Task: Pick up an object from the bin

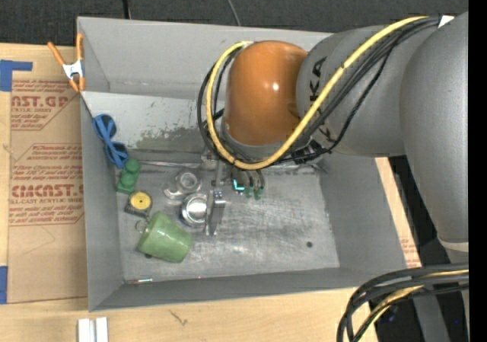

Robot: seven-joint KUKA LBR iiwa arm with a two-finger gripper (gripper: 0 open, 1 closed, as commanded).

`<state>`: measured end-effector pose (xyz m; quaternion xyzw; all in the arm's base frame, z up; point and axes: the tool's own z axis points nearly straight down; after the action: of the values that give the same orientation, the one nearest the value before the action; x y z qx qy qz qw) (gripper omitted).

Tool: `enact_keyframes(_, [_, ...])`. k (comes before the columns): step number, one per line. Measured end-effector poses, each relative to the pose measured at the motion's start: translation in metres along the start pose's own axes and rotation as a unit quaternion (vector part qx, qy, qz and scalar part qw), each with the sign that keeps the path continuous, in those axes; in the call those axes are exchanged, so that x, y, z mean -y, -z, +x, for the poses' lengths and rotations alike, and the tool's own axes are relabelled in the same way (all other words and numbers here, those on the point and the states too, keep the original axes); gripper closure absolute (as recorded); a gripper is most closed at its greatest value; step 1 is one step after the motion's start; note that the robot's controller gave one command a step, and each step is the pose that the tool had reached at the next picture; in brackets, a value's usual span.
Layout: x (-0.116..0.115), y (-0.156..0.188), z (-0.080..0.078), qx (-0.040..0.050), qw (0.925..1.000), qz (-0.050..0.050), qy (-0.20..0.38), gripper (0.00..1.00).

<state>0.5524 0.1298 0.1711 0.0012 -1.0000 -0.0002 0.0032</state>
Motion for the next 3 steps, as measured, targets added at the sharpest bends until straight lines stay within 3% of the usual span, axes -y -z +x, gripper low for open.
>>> enact_keyframes(1, [-0.01, -0.1, 0.002, 0.01, 0.9999, -0.002, 0.004, 0.0])
enact_keyframes(2, [-0.01, -0.097, 0.001, 0.0114, 0.9999, -0.002, 0.003, 1.0])
enact_keyframes(3, [0.03, 0.056, -0.014, 0.0083, 0.9891, 0.001, 0.147, 1.0])
